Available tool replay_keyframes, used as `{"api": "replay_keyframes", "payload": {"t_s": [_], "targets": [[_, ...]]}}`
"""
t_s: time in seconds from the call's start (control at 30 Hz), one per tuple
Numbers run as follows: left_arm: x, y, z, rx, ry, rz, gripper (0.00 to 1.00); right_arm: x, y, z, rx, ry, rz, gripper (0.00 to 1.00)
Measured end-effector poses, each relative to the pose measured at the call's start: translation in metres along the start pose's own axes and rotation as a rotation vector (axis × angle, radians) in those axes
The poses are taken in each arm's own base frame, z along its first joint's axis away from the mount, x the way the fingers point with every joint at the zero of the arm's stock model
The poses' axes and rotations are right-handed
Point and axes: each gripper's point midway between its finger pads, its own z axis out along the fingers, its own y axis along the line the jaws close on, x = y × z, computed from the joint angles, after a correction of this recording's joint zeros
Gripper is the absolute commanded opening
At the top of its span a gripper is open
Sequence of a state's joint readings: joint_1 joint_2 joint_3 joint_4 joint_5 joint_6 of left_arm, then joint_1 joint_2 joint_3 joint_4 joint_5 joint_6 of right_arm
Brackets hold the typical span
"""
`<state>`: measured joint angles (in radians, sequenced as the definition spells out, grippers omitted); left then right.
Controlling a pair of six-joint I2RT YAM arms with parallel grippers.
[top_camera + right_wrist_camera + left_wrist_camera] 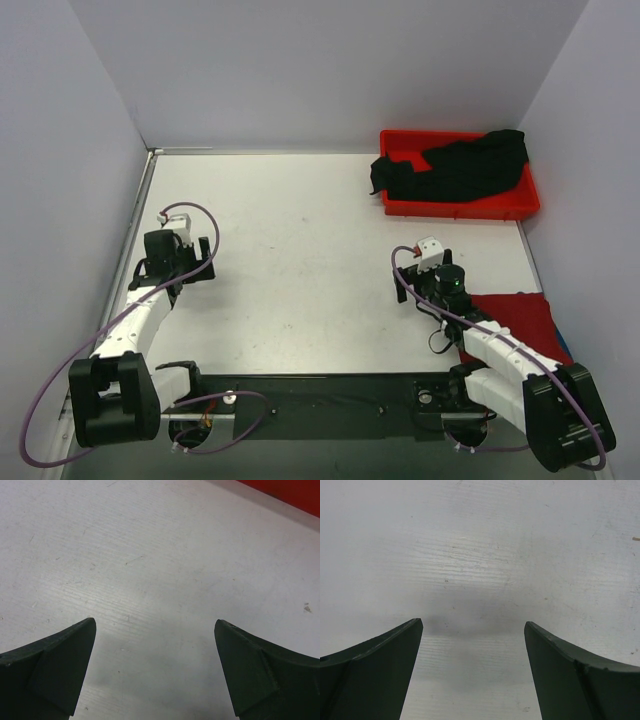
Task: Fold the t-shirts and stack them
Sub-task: Put the neatly folded tshirt into the corner of the board with the right arm
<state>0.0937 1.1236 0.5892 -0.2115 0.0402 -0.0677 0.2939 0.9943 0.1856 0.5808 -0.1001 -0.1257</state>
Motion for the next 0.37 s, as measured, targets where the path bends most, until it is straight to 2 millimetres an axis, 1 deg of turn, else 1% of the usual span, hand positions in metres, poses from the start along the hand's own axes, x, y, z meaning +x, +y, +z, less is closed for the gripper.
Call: {"api": "replay_keyframes", "payload": {"t_s": [0.13, 0.37], "targets": [[-0.0001, -0.0006, 0.0000, 0.003, 0.000, 0.000, 0.94, 0.0032, 0.0004, -0.0008, 0.000, 0.005, 0.003, 1.00], [0.0000, -0.0008, 0.0000, 0.004, 0.000, 0.000, 0.94, 0.0025, 0.0004, -0.0007, 0.001, 0.002, 0.006, 1.00]]}}
